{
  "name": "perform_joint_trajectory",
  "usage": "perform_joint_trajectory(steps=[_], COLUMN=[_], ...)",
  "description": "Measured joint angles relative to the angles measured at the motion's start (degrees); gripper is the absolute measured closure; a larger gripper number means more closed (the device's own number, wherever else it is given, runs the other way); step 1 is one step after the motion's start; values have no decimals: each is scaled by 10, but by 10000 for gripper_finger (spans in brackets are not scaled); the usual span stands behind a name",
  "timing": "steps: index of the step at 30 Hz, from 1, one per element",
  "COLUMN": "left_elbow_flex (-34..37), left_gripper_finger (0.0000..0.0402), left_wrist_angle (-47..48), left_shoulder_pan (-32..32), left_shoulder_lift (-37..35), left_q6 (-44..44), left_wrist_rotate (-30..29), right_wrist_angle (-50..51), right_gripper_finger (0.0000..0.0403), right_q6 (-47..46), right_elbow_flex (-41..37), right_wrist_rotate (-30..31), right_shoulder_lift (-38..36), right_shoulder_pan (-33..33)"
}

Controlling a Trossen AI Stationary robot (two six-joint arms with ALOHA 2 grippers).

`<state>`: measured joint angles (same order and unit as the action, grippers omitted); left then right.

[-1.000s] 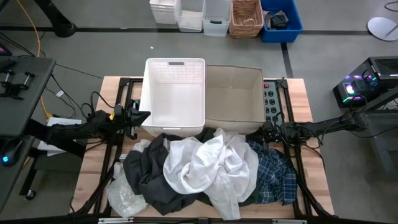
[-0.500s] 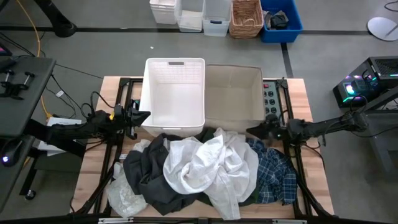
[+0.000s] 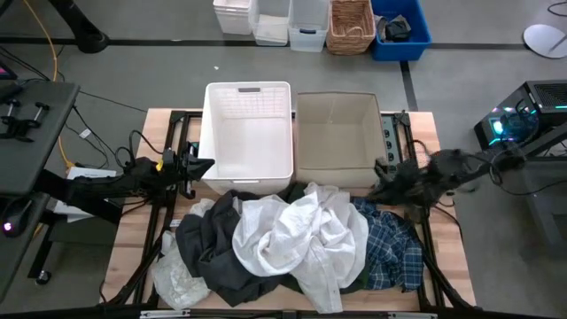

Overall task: Sort clothes
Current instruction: Put the white shirt into the laundry organizer

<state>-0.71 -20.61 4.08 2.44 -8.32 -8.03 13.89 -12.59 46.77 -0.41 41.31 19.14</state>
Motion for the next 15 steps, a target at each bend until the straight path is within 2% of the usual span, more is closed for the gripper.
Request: perform_joint_trajectory(steps=[3,7,11,15], left_elbow_flex=[0,0,0,0], left_gripper_finger=[401,401,401,401], left_wrist_angle=[0,0,0,0], left_shoulder_pan=[0,0,0,0], left_shoulder_lift=[0,0,0,0], left_q6=[0,0,0,0], left_wrist_rotate=[0,0,0,0], right_wrist_angle=[127,252,301,340], right_gripper_finger=[349,264,180,127], right_q6=[38,61,64,35], right_elbow_flex=[113,229,343,465], right_wrist_rotate=[4,11,45,45], right_shoulder_lift=[119,270,404,532], right_shoulder_pan=[0,0,0,0])
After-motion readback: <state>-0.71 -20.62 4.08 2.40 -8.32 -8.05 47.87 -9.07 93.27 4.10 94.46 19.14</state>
